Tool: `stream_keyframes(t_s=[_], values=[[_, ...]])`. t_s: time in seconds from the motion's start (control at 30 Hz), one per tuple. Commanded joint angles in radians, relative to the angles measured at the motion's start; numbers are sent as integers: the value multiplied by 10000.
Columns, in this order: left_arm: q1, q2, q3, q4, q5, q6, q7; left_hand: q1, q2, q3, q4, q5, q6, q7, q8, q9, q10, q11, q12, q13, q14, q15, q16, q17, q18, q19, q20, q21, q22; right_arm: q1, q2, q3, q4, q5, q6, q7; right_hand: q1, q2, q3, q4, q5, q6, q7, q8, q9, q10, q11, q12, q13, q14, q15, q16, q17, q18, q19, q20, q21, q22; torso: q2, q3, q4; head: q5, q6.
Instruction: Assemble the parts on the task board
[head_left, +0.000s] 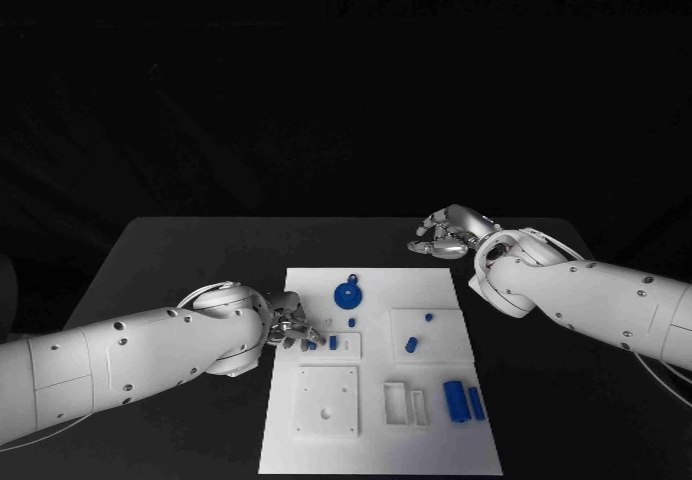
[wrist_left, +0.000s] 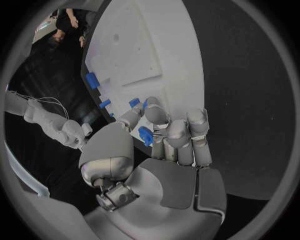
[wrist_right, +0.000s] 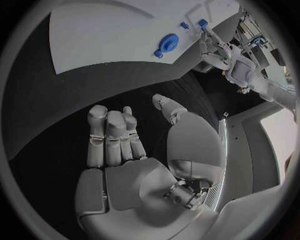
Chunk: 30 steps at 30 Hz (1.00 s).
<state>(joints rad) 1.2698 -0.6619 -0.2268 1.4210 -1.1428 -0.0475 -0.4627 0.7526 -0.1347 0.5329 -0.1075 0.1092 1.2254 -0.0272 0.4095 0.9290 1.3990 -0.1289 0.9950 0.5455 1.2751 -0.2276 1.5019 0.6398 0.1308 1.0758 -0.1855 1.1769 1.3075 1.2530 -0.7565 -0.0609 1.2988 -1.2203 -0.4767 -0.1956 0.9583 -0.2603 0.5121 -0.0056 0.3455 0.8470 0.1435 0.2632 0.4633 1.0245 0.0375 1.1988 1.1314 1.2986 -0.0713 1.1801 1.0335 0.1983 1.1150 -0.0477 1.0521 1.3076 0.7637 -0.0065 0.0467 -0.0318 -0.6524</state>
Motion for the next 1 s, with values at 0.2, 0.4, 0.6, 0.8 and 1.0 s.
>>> stream_keyframes(t_s=[0.2,0.4,0.6,0.8,1.0], values=[[-3,22,10,-19,18,-69,25,27,-127,29,94,-61,-7,23,-39,18,40,-20,34,-16,19,-69,-64,11,107,-54,-897,-13,29,-9,4,4,2,-25,91,84,18,115,-72,-7,52,-16,88,7,-14,-68,6,67,-16,67,-19,-41,12,635,5,-76,-70,175,0,-4,3,-8,13],[-3,20,15,-20,17,-39,33,30,-127,34,101,-65,-6,23,-40,20,40,-20,35,-16,19,-69,-65,11,109,-54,-897,-12,28,-10,5,4,5,-25,90,87,18,117,-73,-7,53,-16,88,7,-14,-68,6,67,-16,67,-18,-41,13,635,5,-76,-70,175,0,-3,2,-12,14],[-3,4,15,3,43,9,46,160,-194,74,48,-101,-9,23,-42,35,40,-21,39,-19,19,-70,-65,14,120,-52,-900,-6,32,-10,3,4,9,-25,88,84,19,118,-74,-6,53,-16,88,7,-14,-68,7,68,-18,68,-18,-42,14,635,5,-76,-71,175,-4,-2,5,-9,14],[-3,-36,42,-6,92,-94,79,363,-382,93,-15,-539,-31,34,-57,69,36,-10,33,-36,8,-60,-82,13,122,-52,-886,-10,24,-11,-3,4,16,-25,87,85,19,119,-76,-5,54,-16,88,7,-15,-68,7,69,-19,68,-18,-42,15,635,6,-76,-71,175,1,1,-1,-10,12],[-3,-68,75,-7,278,-227,146,15,-1045,148,564,-604,-63,43,-52,140,37,-3,21,-45,-18,-55,-81,28,132,-37,-879,-39,-22,-11,-7,4,17,-25,84,85,19,120,-77,-5,54,-16,88,7,-15,-67,7,70,-19,68,-18,-43,16,635,6,-76,-71,175,0,0,-7,-17,17]])
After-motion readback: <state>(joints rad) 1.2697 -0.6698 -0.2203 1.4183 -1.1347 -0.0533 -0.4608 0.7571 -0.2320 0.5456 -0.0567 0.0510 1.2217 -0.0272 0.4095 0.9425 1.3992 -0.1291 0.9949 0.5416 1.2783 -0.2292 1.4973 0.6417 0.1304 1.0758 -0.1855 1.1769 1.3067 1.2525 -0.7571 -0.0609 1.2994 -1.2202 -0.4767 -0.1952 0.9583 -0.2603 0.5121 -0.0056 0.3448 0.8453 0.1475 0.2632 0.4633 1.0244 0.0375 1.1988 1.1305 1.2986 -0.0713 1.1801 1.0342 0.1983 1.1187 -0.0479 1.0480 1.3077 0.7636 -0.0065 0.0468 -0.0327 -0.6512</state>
